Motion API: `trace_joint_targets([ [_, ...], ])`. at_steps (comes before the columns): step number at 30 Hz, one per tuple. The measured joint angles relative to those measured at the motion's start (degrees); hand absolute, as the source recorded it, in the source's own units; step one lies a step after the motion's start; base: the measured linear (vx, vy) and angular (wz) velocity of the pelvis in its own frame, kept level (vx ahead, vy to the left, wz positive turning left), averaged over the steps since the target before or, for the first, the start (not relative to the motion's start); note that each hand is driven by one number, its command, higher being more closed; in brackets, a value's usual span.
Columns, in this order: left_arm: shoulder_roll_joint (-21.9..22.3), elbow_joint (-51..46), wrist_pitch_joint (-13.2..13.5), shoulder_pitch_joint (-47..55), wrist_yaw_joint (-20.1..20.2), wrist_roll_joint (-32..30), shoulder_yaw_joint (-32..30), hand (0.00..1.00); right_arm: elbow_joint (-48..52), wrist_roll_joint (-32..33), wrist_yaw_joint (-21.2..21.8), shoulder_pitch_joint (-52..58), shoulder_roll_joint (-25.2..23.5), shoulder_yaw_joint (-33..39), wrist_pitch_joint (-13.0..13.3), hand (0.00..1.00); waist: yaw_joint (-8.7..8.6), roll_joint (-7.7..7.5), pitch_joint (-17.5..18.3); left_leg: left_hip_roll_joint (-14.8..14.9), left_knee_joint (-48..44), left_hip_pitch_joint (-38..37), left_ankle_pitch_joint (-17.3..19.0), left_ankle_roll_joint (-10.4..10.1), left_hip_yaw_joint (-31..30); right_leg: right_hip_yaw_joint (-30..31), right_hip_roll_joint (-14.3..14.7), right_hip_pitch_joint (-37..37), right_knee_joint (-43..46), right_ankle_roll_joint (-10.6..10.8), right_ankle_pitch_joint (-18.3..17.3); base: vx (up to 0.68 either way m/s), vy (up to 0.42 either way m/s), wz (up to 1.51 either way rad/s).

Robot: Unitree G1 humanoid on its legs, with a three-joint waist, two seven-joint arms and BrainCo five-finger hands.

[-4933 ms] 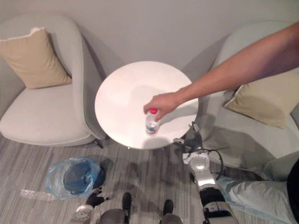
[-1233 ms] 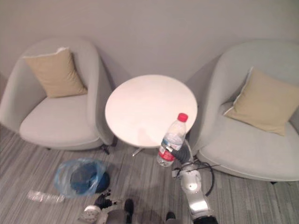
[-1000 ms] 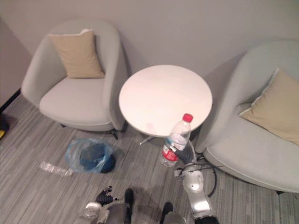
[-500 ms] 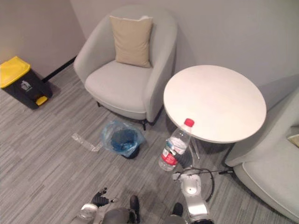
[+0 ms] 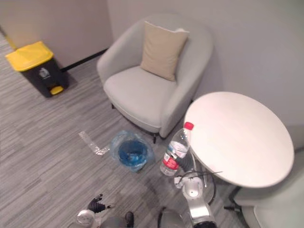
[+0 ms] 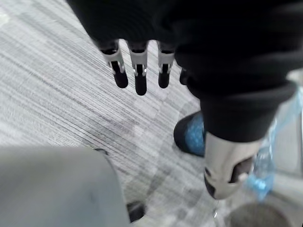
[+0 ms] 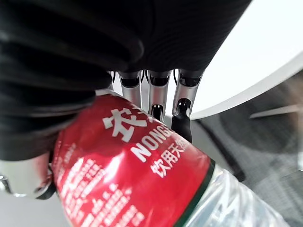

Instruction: Gather rubbish on tea table into small bin, then transfer packed bag to large trash can.

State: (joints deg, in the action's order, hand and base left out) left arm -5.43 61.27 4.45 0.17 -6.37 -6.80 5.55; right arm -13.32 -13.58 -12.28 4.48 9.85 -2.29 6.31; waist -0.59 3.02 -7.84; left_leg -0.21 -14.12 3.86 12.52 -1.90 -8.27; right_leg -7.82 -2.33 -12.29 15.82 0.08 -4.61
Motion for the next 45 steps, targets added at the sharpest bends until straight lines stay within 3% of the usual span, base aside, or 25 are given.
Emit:
trace_joint_targets([
  [4, 0.01, -0.17, -0.13, 0.15, 0.00, -0.62, -0.20, 0.00, 0.15, 0.15, 0.08, 0.59, -0.68, 0.38, -0.01, 1.00, -0.34, -0.11, -0.34, 2.13, -1.60, -0.33, -1.14, -3.05, 3.60, -2.50, 0.78, 3.88, -1.84, -0.20, -0.03, 0.18, -0.093, 0.53],
  [6, 0.28, -2.28, 0.13, 0.21, -0.06, -0.94, -0.32, 0.00, 3.67, 0.30, 0.04, 2.20, -0.55, 0.26, 0.06, 1.00, -0.03, -0.82, -0.78, 2.70, -15.74, 5.72, -1.14, -3.06, 9.97, -2.67, 0.32, 8.65, -6.11, -1.32, -0.73, 0.08, -0.010, 0.42],
  [7, 0.32, -2.37, 0.18, 0.20, -0.09, -0.94, -0.48, 0.00, 4.06, 0.36, 0.04, 2.16, -0.61, 0.05, 0.21, 1.00, 0.03, -0.95, -0.92, 3.08, -18.12, 6.91, -0.75, -2.82, 11.19, -2.67, 0.21, 9.30, -6.89, -1.81, -1.04, 0.07, 0.029, 0.14],
  [8, 0.48, -2.64, 0.23, 0.19, -0.16, -0.95, -0.73, 0.00, 4.15, 0.60, 0.04, 1.62, -0.72, -0.20, 0.52, 1.00, 0.33, -0.50, -1.08, 5.66, -20.06, 8.19, 1.53, -1.83, 15.16, -2.92, 0.47, 10.24, -7.92, -2.08, -1.24, 0.04, 0.055, 0.04],
  [10, 0.50, -2.88, 0.20, 0.09, -0.18, -0.89, -0.70, 0.00, 3.98, 0.69, -0.05, 1.54, -0.77, -0.15, 0.50, 1.00, 0.35, -0.48, -1.19, 8.01, -15.61, 8.68, 1.63, -2.11, 17.08, -3.01, 0.09, 10.45, -7.93, -1.78, -1.35, 0.03, 0.086, 0.07],
  [11, 0.51, -2.89, 0.15, 0.09, -0.26, -0.89, -0.67, 0.00, 3.95, 0.67, -0.07, 1.55, -0.76, -0.16, 0.48, 1.00, 0.35, -0.01, -1.39, 9.13, -8.99, 8.23, -0.98, -2.39, 17.02, -3.09, -0.25, 10.44, -7.44, -0.75, -1.82, 0.05, 0.169, 0.09],
  [12, 0.69, -2.89, 0.18, 0.00, -0.26, -0.76, -0.59, 0.00, 3.63, 0.67, -0.10, 1.32, -0.11, 0.00, 0.47, 1.00, 0.40, 0.93, -1.86, 9.56, -3.47, 7.17, -4.66, -4.67, 15.94, -2.77, -0.47, 10.23, -6.04, 0.72, -2.87, 0.05, 0.191, 0.11],
  [14, -0.10, -3.33, 0.21, -0.13, -0.46, -0.73, -0.18, 0.00, 3.24, 0.66, -0.12, 1.16, -0.50, -0.30, 0.12, 1.00, 0.50, -0.39, -2.31, 7.11, -0.84, 5.94, -5.82, -3.59, 16.37, -1.81, -2.35, 10.09, -6.51, 2.43, -2.87, 0.06, 0.222, 0.11],
  [17, -0.95, -3.30, 0.13, -0.48, -0.47, -0.80, 0.18, 0.00, 2.63, 0.02, 0.10, -0.17, -0.63, -0.99, 0.14, 1.00, 0.90, -0.54, -2.47, 5.29, -0.79, 5.84, -5.89, -3.27, 17.88, -0.58, -3.98, 10.03, -7.80, 3.94, -1.96, 0.05, 0.169, -0.11],
  [21, -2.50, -3.16, 0.11, -0.41, -0.65, -0.95, 0.58, 0.00, -0.33, -0.06, 0.10, -3.23, 0.01, -2.53, 0.15, 1.00, 0.95, -0.52, -2.75, 4.76, -0.50, 6.46, -5.90, -3.01, 18.89, 0.84, -4.54, 8.00, -7.33, 4.34, -1.72, 0.01, 0.056, -0.19],
  [27, -2.79, -3.32, 0.18, -7.15, -1.26, 0.79, 2.03, 0.00, -9.02, -0.09, -0.07, -18.31, 6.06, -8.80, -0.24, 1.00, 1.22, 0.10, -8.89, 6.13, -5.44, 18.25, -6.63, -1.87, 19.63, 2.48, -4.08, -6.58, 1.87, 4.13, -1.67, -0.11, -0.002, -0.16],
  [31, -2.62, -4.48, 0.20, -11.39, -2.34, 3.67, 2.30, 0.00, -9.29, -0.12, -0.36, -24.18, 6.49, -10.40, -0.45, 1.00, 1.75, -0.04, -11.57, 7.48, -11.06, 25.85, -6.31, -1.43, 19.75, 2.56, -4.05, -15.39, 9.75, 3.41, -2.51, -0.17, -0.018, -0.06],
  [36, -1.82, -8.50, 0.34, -19.94, -3.77, 6.19, -0.20, 0.00, -10.28, -0.08, -2.63, -35.54, 7.43, -12.35, -1.73, 1.00, 2.72, -0.18, -14.86, 9.68, -20.52, 41.42, -5.03, -0.44, 18.64, 1.73, -4.38, -30.87, 20.40, 1.72, -5.88, -0.23, -0.063, 0.03],
  [42, -1.66, -12.43, 0.43, -23.91, -4.94, 7.92, -3.87, 0.00, -12.83, -0.04, -5.05, -44.32, 9.12, -13.26, -2.57, 1.00, 2.91, -0.87, -16.02, 11.85, -22.29, 53.24, -7.61, 0.10, 20.02, 0.24, -4.90, -42.79, 24.49, 1.82, -5.71, -0.15, -0.044, 0.13],
  [45, -1.67, -14.84, 1.48, -24.55, -6.02, 9.31, -5.26, 0.00, -17.99, 0.01, -6.43, -51.50, 9.21, -13.61, -3.00, 1.00, 4.12, -1.17, -16.22, 12.20, -23.77, 59.37, -8.94, 0.90, 19.77, -0.48, -5.40, -49.04, 26.95, 0.62, -4.96, -0.03, -0.018, 0.02],
])
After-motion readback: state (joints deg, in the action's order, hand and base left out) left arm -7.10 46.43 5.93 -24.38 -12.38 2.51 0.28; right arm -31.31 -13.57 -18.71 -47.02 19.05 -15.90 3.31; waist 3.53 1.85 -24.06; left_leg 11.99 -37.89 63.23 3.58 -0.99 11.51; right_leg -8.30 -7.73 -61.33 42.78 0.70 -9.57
